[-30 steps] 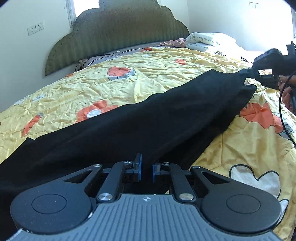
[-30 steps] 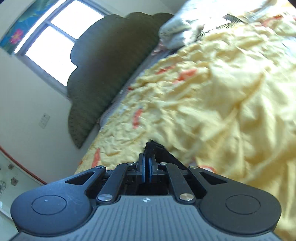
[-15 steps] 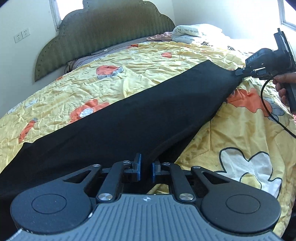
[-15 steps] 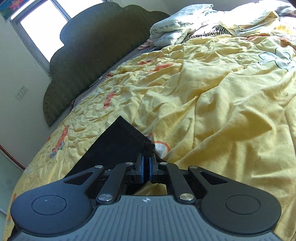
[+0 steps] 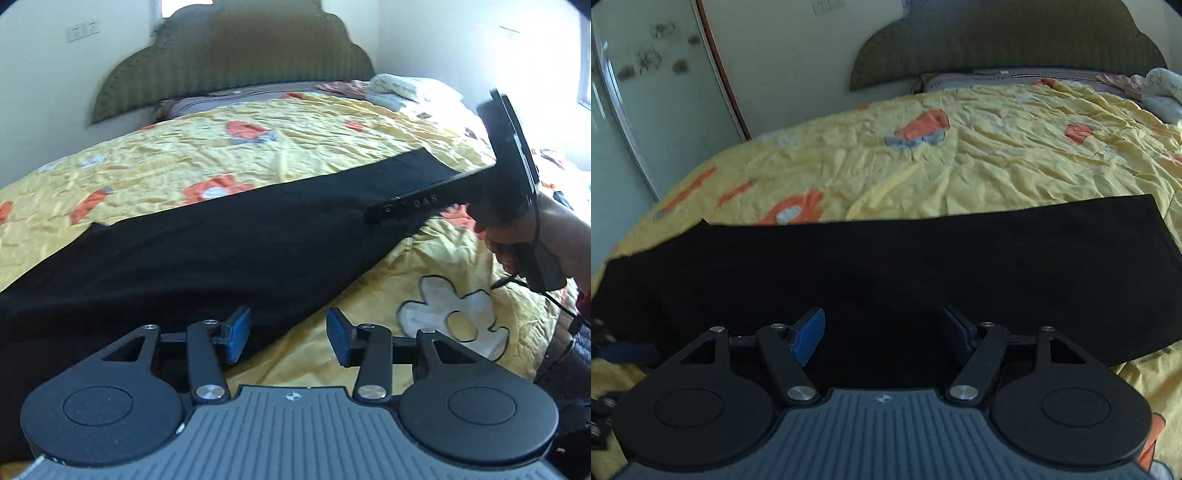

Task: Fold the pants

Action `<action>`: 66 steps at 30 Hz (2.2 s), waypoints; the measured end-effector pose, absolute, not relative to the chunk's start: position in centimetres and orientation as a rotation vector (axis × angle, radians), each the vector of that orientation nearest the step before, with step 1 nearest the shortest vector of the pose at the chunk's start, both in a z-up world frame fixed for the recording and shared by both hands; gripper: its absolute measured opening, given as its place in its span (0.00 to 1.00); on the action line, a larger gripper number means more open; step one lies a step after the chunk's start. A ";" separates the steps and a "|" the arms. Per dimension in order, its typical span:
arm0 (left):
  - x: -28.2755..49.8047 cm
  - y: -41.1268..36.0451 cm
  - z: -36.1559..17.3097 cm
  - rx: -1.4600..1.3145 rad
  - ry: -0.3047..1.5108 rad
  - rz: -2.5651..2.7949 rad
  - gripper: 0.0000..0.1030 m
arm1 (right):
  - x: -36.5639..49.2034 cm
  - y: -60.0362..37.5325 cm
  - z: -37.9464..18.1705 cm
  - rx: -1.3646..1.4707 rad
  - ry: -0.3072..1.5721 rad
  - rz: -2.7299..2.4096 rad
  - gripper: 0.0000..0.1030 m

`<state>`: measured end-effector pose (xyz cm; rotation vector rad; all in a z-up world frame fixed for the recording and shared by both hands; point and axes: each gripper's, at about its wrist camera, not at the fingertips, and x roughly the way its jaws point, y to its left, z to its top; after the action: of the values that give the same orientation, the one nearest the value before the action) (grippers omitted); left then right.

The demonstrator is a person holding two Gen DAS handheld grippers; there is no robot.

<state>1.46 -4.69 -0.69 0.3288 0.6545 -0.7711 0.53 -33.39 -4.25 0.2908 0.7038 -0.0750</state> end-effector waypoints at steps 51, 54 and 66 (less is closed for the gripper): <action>7.5 17.2 5.1 -0.218 0.621 0.137 0.39 | 8.6 -16.0 -0.3 -0.108 0.644 0.350 0.11; 9.4 11.5 4.7 -0.135 0.671 -0.023 0.41 | 11.0 -21.2 -2.7 -0.021 0.738 0.245 0.11; 9.6 -5.2 -0.5 0.135 0.797 -0.407 0.56 | 6.6 -30.9 -2.2 0.113 0.699 0.117 0.25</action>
<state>9.60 -5.18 -0.48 0.1351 0.7972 -0.4071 6.60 -30.86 -2.17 0.1129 0.6989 0.1171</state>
